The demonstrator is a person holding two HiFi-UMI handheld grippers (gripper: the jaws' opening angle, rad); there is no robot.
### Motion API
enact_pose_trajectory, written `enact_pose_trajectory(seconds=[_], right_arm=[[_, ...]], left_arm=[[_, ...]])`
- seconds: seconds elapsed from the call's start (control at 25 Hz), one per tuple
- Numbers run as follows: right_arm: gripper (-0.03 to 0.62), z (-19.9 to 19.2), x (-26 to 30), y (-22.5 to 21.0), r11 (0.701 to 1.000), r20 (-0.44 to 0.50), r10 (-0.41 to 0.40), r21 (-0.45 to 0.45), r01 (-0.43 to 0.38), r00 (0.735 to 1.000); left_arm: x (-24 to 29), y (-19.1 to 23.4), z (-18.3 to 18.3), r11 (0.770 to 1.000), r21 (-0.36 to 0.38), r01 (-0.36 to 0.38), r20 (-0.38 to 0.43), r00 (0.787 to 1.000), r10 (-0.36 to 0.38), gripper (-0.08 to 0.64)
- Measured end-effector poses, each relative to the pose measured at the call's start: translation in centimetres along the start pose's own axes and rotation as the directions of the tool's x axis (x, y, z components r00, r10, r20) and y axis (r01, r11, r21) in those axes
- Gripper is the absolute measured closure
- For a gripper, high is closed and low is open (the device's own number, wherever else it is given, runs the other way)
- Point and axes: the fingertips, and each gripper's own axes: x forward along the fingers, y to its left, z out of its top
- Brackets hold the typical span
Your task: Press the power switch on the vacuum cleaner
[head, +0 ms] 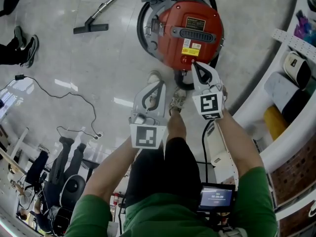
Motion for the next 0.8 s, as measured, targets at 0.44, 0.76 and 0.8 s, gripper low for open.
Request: enact_pose_trajectory(seconds=[0.44,0.76,0.8], right_arm=[[0.589,-0.2,0.0,0.1,1.000,-0.012,0.000,0.002,0.000,1.000],[0.589,4.5,-4.6,-1.6,1.000,0.074,-0.016,-0.008,0.017,0.997],[0.589,5.2,-5.7,-2.0,1.000,0.086,-0.022,-0.014,0.023,0.996]], left_arm=[[-0.3,0.2,0.5,1.000,0.017,-0.007,0.016,1.000,0.006,0.554],[-1.2,-0.2,4.0,0.999,0.029,-0.015,0.063,0.998,0.013,0.554],[-1.5,-0.4,4.8,0.999,0.040,-0.011,0.073,0.997,0.008,0.553]])
